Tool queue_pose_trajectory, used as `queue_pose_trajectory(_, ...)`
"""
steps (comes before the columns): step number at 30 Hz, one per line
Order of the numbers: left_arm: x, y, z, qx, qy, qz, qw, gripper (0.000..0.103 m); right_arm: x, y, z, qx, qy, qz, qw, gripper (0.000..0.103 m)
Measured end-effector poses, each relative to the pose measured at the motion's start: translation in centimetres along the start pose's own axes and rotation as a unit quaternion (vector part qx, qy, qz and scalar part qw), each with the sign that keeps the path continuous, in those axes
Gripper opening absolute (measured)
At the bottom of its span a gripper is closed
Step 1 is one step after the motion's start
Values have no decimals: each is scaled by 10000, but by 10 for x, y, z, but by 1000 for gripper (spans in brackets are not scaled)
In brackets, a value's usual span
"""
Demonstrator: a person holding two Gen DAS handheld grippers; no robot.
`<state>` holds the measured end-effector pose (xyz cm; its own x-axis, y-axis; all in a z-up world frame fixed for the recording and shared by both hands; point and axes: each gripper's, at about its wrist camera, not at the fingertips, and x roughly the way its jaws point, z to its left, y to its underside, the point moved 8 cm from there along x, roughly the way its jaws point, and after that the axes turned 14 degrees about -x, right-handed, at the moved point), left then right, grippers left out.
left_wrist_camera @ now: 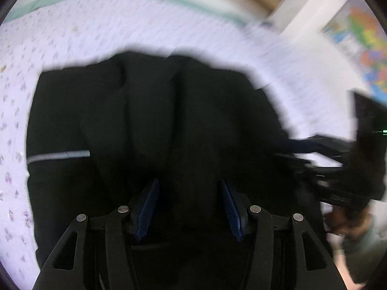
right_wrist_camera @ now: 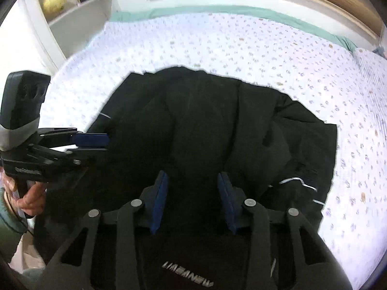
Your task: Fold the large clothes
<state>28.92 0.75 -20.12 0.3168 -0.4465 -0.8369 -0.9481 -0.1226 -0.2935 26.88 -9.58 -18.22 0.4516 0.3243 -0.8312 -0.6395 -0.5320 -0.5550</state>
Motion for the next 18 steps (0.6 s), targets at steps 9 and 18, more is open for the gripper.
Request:
queue_pose_trajectory(9, 6, 5, -3, 83, -143, -513, 9985, 54, 36, 19, -17, 766, -393, -187, 9961, 43)
queue_pose_trajectory(18, -135, 49, -18, 162, 220, -1531, 9878, 55, -83, 50, -4, 691, 22, -1157, 9909, 62)
